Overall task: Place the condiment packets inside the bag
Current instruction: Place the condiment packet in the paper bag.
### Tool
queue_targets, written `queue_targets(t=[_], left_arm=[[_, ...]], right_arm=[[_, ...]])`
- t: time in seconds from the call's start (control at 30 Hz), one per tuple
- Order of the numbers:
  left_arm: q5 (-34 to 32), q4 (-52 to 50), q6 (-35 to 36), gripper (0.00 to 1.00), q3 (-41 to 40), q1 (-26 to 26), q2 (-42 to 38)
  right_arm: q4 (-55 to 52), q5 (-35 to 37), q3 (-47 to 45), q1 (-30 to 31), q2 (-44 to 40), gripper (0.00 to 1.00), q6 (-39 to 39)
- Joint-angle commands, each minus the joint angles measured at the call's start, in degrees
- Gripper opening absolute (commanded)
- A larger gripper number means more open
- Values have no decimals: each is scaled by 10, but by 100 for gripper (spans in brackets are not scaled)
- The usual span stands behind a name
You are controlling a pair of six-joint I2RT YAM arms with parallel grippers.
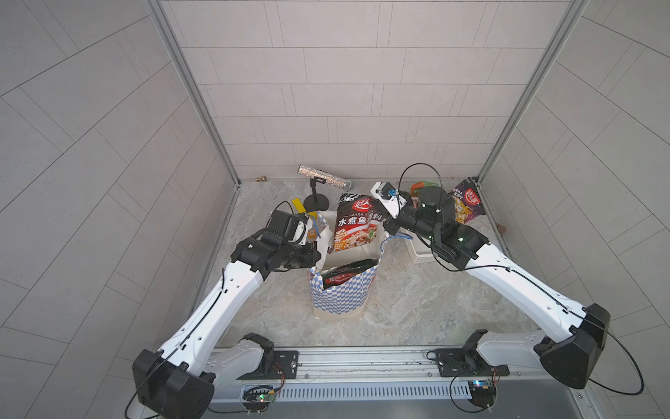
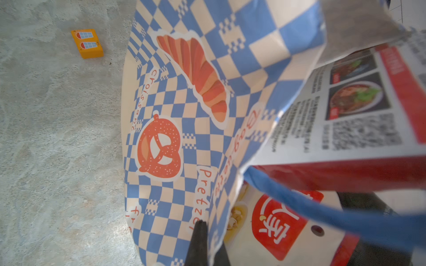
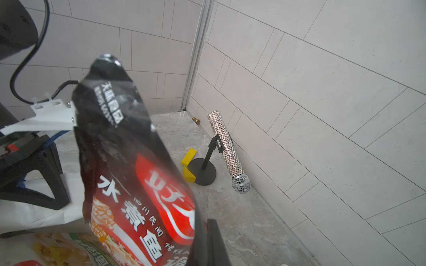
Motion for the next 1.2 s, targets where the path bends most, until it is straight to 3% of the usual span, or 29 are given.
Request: queue_targets(t=[0.0, 0.1, 0.27, 0.67, 0.83, 1.0, 1.07, 1.17], left_arm=[[-21, -16, 7, 0, -7, 0, 6], [-18, -15, 5, 0, -3, 0, 9], [-14, -14, 0, 0, 3, 0, 11], [-7, -10, -17, 0, 20, -3, 15], [-7, -10, -15, 0, 14, -3, 20], [-9, -10, -12, 0, 10, -4, 17], [-10, -11, -9, 0, 8, -4, 16], [-6, -12, -5, 0, 5, -3, 17]], right_arm=[[36, -28, -7, 7, -12, 0, -33], [16, -2, -13, 13, -2, 0, -24], [-24, 101, -7, 29, 19, 0, 23], [-145, 54, 13, 63, 64, 1, 78], [-215, 62, 66, 63, 87, 31, 108], [-235, 52, 100, 49, 56, 44, 121], [-229, 26, 103, 22, 29, 51, 142], [-211, -9, 98, -72, -17, 65, 209]])
